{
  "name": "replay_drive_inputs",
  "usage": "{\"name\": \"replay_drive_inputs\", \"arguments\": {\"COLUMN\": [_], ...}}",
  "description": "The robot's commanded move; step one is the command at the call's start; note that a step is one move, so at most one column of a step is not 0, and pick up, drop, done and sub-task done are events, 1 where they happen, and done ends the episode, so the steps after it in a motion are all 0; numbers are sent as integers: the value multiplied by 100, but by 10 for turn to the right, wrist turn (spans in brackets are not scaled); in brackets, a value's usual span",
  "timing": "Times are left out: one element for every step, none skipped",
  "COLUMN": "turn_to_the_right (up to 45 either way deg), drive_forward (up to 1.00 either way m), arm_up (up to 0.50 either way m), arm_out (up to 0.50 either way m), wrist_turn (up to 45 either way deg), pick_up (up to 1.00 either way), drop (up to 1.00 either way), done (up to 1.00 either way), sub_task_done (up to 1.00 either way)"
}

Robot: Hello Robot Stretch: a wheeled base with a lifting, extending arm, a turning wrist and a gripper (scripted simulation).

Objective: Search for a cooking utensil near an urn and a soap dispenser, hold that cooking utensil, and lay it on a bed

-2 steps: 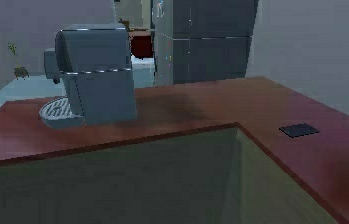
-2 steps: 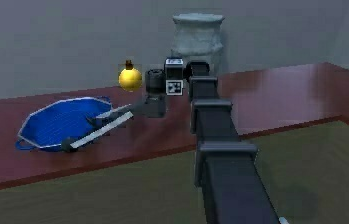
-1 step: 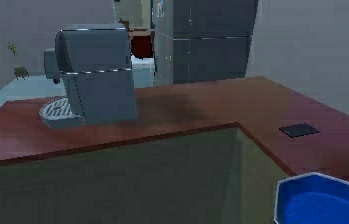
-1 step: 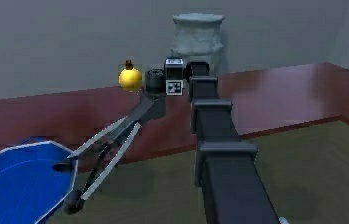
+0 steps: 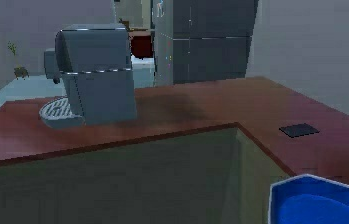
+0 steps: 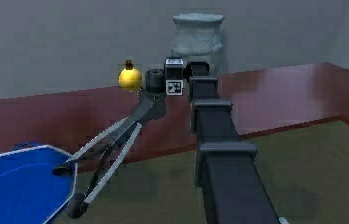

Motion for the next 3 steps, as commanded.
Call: {"name": "replay_drive_inputs", "arguments": {"turn_to_the_right": [0, -450, -450], "drive_forward": [0, 0, 0], "arm_up": [0, 0, 0], "arm_out": [-26, 0, 0], "wrist_turn": [0, 0, 0], "pick_up": [0, 0, 0], "drop": [0, 0, 0], "done": [0, 0, 0], "sub_task_done": [0, 0, 0]}}
